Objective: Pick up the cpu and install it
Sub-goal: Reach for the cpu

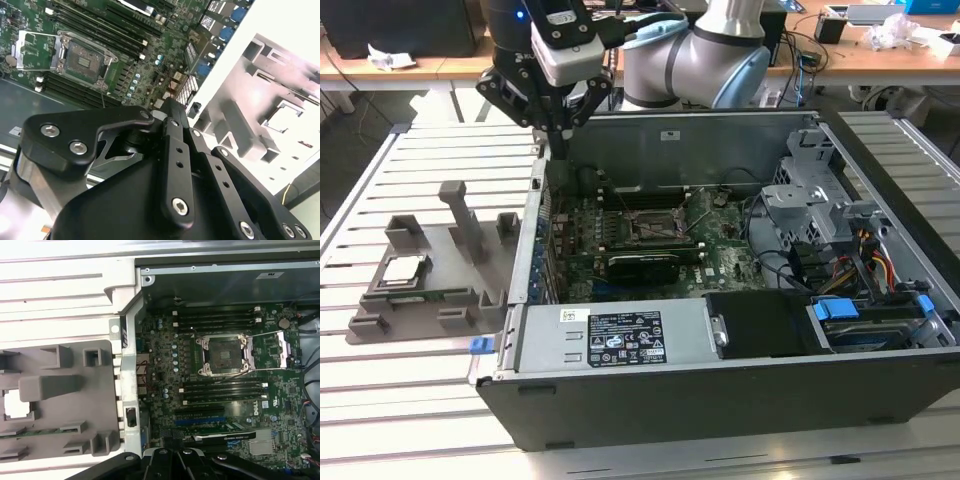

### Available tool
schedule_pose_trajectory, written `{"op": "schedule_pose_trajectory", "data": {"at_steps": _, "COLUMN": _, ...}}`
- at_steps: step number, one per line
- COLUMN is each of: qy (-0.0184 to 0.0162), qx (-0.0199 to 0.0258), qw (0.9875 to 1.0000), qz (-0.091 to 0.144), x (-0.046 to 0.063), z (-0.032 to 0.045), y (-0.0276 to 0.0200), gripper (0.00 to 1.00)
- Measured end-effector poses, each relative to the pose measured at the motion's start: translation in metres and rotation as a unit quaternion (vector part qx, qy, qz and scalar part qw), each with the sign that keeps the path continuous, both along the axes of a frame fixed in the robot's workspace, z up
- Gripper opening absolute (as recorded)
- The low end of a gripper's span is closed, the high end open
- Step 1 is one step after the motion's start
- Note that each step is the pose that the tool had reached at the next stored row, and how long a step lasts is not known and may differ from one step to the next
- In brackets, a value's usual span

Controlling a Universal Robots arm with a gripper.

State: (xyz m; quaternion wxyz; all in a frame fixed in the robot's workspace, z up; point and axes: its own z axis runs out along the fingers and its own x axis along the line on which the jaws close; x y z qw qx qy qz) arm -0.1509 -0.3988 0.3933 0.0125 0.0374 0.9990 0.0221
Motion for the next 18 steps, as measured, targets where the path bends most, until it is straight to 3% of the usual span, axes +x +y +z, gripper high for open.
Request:
{"op": "schedule_pose_trajectory", "data": {"at_steps": 9, "qy": 0.0000, "qx": 0.0000, "qw": 1.0000, "qz": 0.000, "x": -0.016, "z": 0.0000, "y": 0.0000, "gripper": 0.11}}
{"op": "schedule_pose_trajectory", "data": {"at_steps": 18, "qy": 0.0000, "qx": 0.0000, "qw": 1.0000, "qz": 0.000, "x": -0.023, "z": -0.0001, "y": 0.0000, "gripper": 0.11}}
